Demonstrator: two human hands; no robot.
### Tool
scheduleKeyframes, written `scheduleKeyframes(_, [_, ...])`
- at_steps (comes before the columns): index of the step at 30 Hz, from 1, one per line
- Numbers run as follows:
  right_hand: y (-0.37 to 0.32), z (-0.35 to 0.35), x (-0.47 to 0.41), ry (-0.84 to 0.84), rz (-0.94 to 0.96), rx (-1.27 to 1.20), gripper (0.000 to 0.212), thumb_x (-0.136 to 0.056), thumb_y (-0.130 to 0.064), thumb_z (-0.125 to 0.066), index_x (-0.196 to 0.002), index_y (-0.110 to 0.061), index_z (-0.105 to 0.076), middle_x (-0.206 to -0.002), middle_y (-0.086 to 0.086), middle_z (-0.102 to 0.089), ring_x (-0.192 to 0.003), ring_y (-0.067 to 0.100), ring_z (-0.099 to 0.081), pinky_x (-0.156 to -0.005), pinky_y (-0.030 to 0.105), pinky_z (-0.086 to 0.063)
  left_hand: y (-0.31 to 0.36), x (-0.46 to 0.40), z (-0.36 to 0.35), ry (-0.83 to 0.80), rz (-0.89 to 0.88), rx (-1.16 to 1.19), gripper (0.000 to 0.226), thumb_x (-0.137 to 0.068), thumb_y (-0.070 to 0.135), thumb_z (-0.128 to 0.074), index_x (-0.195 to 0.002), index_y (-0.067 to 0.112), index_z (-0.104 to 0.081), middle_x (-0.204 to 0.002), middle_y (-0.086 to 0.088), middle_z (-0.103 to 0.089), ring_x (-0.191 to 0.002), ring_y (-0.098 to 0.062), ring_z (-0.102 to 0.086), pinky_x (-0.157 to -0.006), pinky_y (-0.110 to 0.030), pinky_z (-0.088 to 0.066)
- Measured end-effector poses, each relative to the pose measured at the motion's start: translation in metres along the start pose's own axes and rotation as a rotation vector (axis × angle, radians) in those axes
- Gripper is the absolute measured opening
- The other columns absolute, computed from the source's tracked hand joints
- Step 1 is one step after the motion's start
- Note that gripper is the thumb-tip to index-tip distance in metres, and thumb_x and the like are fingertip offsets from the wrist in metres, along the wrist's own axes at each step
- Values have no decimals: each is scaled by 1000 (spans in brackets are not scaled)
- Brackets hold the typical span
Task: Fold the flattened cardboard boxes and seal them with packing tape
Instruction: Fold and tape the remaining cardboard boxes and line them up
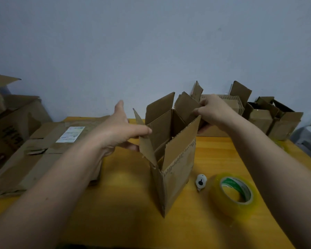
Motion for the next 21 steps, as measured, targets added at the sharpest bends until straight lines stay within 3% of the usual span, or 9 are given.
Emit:
scheduleKeyframes(1, [2, -1, -1, 15, -2, -21, 9, -93, -4, -53, -93, 4, -58, -94, 25, -63, -59, 37, -69, -55, 44, -60, -4, 2, -4, -60, 21, -43, 103, -81, 13, -76, -153, 29, -5, -123, -14, -56, -68, -17, -69, -48, -26, -55])
scheduleKeyframes(3, [4, -2, -1, 37, -9, -55, 11, -93, -4, -53, -96, 5, -58, -95, 26, -62, -58, 38, -69, -56, 46, -60, -11, -1, -6, -116, 41, -100, 81, -84, 12, -72, -148, 21, -24, -107, -12, -63, -73, -21, -71, -62, -38, -60])
scheduleKeyframes(5, [5, 0, 2, 49, -12, -68, 11, -93, -4, -51, -95, 5, -59, -91, 26, -64, -58, 37, -69, -58, 48, -60, -17, -12, 11, -5, 48, -88, 80, -86, 11, -70, -150, 19, -24, -114, -11, -63, -88, -27, -69, -75, -42, -58])
scheduleKeyframes(7, [6, 4, 6, 44, -12, -60, 12, -93, -3, -50, -93, 4, -59, -87, 24, -65, -58, 35, -69, -56, 46, -60, -18, -25, 35, 184, 34, -125, 83, -87, 14, -70, -152, 26, -20, -137, -13, -52, -100, -31, -64, -83, -41, -55])
scheduleKeyframes(10, [9, 8, 15, 18, -16, -87, 13, -92, 0, -51, -104, 5, -54, -90, 19, -61, -63, 33, -69, -51, 41, -59, -19, -35, 51, 282, -2, -88, 61, -93, 10, -60, -145, 31, -37, -141, -11, -46, -102, -29, -62, -74, -36, -54])
scheduleKeyframes(12, [14, 7, 20, 3, -23, -118, 35, -92, 1, -53, -124, -10, -45, -100, 12, -54, -66, 30, -67, -46, 34, -57, -26, -44, 48, 235, -4, -100, 41, -96, 8, -53, -132, 26, -55, -135, -9, -52, -105, -27, -60, -74, -32, -52])
scheduleKeyframes(15, [21, 2, 25, -23, -9, -151, 62, -91, 4, -52, -142, -26, -34, -117, 12, -46, -62, 32, -68, -44, 28, -54, -38, -52, 37, 154, 28, -114, 32, -98, 7, -49, -119, 24, -66, -132, -8, -56, -111, -27, -58, -93, -40, -52])
scheduleKeyframes(18, [27, 2, 24, -27, -13, -137, 45, -93, 2, -51, -131, -20, -49, -118, 13, -50, -57, 29, -66, -43, 26, -53, -41, -51, 32, 140, 7, -114, 33, -100, 10, -47, -122, 27, -65, -133, -6, -56, -111, -25, -57, -95, -41, -51])
scheduleKeyframes(21, [28, -2, 23, -30, 0, -93, 19, -96, -3, -50, -108, -14, -61, -104, 12, -58, -53, 24, -63, -42, 24, -52, -42, -49, 28, 191, -54, -242, 34, -100, 15, -48, -131, 24, -59, -138, -5, -51, -118, -25, -53, -93, -36, -50])
Point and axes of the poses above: each hand's wrist, its own x-axis away from the middle knuckle, its own z-axis out of the back of the hand, y = z × x, the point moved 6 cm from there along -x, towards the middle knuckle
